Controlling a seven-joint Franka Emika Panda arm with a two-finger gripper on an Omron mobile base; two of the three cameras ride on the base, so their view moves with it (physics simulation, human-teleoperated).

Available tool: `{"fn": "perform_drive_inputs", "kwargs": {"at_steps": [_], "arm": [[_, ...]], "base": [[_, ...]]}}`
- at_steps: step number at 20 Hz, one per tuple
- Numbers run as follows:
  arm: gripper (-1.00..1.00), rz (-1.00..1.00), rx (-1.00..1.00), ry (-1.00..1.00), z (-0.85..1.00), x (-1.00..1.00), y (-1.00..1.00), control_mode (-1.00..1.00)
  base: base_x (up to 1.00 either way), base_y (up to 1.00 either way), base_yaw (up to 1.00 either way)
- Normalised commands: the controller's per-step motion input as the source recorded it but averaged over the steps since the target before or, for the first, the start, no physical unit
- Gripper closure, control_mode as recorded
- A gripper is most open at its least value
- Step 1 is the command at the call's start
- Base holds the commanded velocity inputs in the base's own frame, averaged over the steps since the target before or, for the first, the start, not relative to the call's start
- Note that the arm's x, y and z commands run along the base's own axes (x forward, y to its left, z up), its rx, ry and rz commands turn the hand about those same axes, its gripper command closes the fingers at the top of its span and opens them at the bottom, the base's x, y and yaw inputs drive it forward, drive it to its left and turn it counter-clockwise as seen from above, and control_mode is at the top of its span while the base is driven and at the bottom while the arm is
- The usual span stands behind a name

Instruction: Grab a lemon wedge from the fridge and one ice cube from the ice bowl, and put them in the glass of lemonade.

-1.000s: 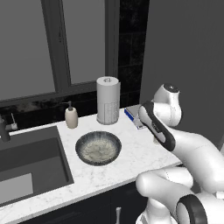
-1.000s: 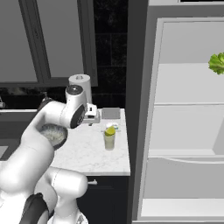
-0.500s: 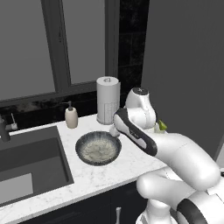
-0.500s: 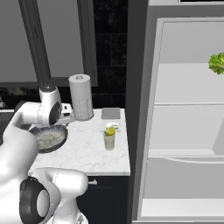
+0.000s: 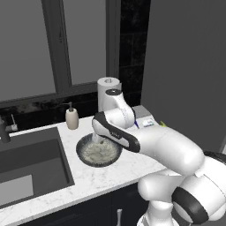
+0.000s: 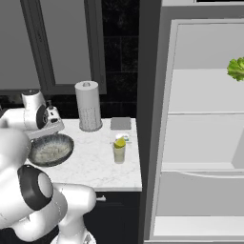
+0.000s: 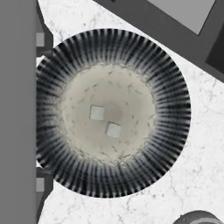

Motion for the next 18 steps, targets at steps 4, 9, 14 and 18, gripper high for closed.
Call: {"fn": "perform_drive_inputs", "kwargs": {"at_steps": [4,9,14,18], "arm": [[-1.00,0.05,0.00,0.00,-0.11,0.00,0.05,-1.00],[-1.00,-0.01,0.00,0.00,-0.30,0.01,0.10,-1.00],[-1.00,-0.01,0.00,0.02,-0.42,0.05,0.15,-1.00],[-1.00,-0.04,0.00,0.09,-0.52,0.11,0.13,-1.00]], "base": [[0.00,0.00,0.00],[0.00,0.00,0.00],[0.00,0.00,0.00],[0.00,0.00,0.00]]}}
